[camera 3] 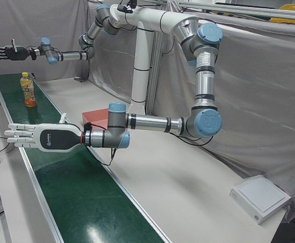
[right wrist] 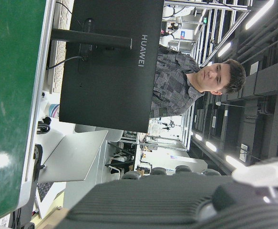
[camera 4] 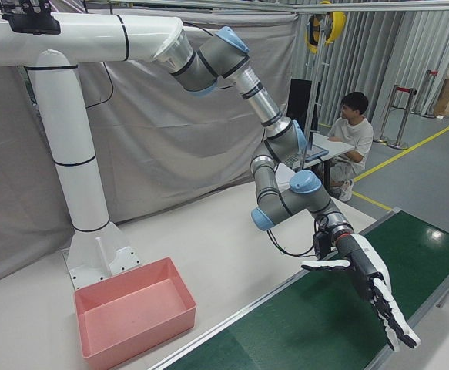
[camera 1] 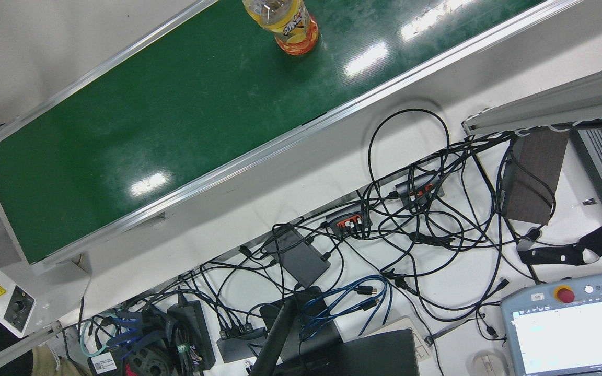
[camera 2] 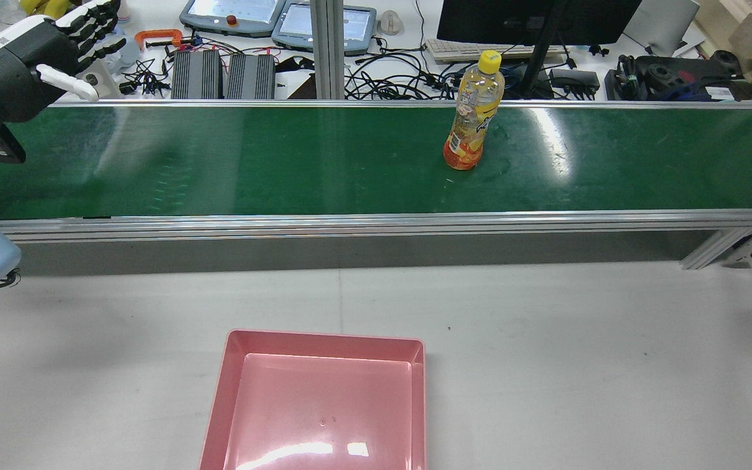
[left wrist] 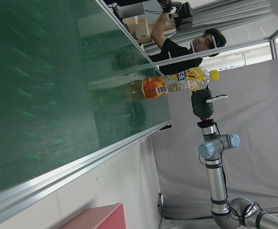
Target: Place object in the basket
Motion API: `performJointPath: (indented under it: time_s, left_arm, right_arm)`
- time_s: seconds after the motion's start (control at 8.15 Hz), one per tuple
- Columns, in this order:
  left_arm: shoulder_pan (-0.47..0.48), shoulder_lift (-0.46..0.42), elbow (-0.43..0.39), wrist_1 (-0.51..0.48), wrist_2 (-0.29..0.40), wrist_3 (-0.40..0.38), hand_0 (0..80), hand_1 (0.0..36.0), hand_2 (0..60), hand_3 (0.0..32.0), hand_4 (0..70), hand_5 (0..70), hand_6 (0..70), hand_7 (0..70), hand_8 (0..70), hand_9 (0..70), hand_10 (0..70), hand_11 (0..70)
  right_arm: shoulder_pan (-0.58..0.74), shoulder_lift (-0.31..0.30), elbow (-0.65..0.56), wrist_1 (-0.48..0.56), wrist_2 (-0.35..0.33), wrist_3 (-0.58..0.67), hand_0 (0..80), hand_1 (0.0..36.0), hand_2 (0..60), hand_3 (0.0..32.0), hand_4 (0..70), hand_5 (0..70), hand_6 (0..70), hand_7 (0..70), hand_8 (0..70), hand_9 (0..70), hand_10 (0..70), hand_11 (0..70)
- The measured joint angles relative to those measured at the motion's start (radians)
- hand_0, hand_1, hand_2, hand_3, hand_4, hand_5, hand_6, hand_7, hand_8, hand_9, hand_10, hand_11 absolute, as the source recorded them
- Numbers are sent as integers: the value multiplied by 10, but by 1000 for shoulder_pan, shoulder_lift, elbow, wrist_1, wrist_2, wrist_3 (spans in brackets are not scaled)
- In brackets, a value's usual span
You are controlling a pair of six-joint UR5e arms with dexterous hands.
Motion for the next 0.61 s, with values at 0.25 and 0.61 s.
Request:
performJointPath:
  time_s: [0.25, 0.61]
  left_arm:
    - [1, 0, 1, -1, 0, 0, 537, 89, 0, 0, 25, 73, 4, 0, 0, 0, 56, 99]
    - [2, -2, 7, -3, 0, 0, 532, 84, 0, 0, 38, 75, 13, 0, 8, 33, 18, 43]
  right_arm:
    - [0, 0, 0, 0, 0, 0, 0, 0, 0, 0, 0, 0, 0, 0, 0, 0, 0, 0]
    - [0, 0, 0, 0, 0, 0, 0, 0, 0, 0, 0, 0, 0, 0, 0, 0, 0, 0]
